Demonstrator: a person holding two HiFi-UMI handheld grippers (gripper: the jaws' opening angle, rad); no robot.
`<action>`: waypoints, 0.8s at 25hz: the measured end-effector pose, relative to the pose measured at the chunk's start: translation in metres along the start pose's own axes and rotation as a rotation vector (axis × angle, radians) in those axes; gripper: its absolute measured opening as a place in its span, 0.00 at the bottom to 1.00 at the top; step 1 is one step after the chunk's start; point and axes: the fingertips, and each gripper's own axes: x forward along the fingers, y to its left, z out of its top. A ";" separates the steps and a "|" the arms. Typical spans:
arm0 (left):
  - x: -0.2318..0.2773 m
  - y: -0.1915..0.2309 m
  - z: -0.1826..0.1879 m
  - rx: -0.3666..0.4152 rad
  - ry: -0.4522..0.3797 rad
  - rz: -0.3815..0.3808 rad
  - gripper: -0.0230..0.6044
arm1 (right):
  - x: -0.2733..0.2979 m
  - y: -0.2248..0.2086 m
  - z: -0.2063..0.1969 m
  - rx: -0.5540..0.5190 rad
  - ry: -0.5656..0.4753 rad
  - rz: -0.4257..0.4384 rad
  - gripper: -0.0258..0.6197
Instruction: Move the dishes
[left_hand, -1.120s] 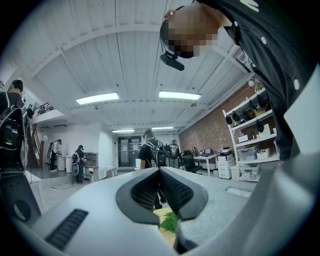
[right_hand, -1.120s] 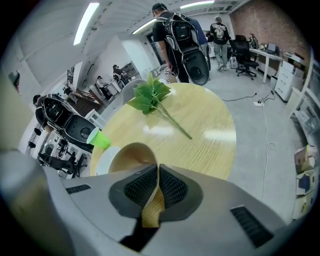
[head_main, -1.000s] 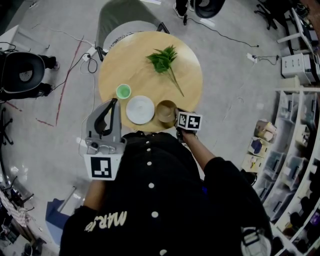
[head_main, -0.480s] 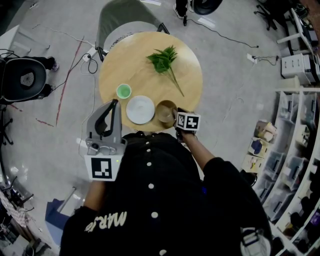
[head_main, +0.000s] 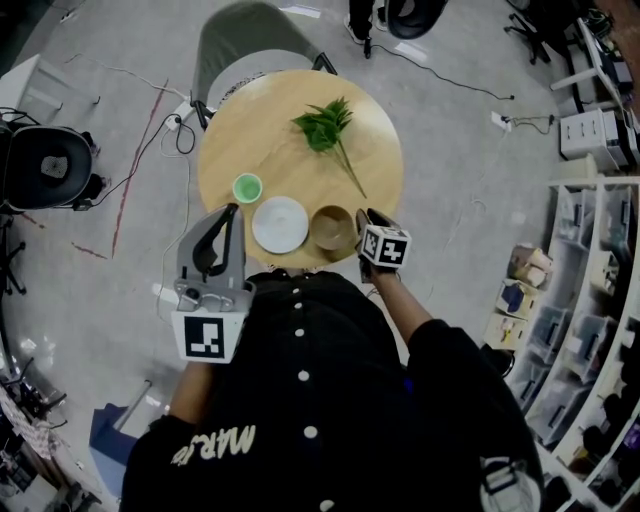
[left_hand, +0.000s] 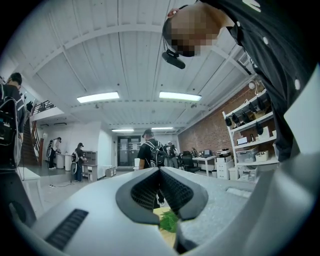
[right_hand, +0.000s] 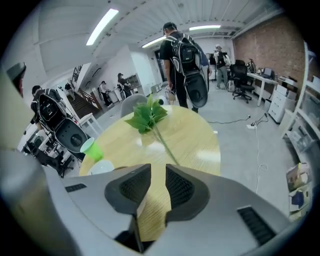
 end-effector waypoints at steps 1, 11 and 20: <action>0.000 0.000 0.000 0.001 0.000 -0.001 0.04 | -0.003 -0.003 0.010 -0.001 -0.041 -0.004 0.18; -0.001 -0.002 0.002 0.009 -0.005 -0.007 0.04 | -0.082 0.011 0.145 -0.068 -0.469 0.061 0.05; 0.000 -0.001 0.014 0.054 -0.022 -0.013 0.04 | -0.151 0.056 0.213 -0.193 -0.685 0.101 0.04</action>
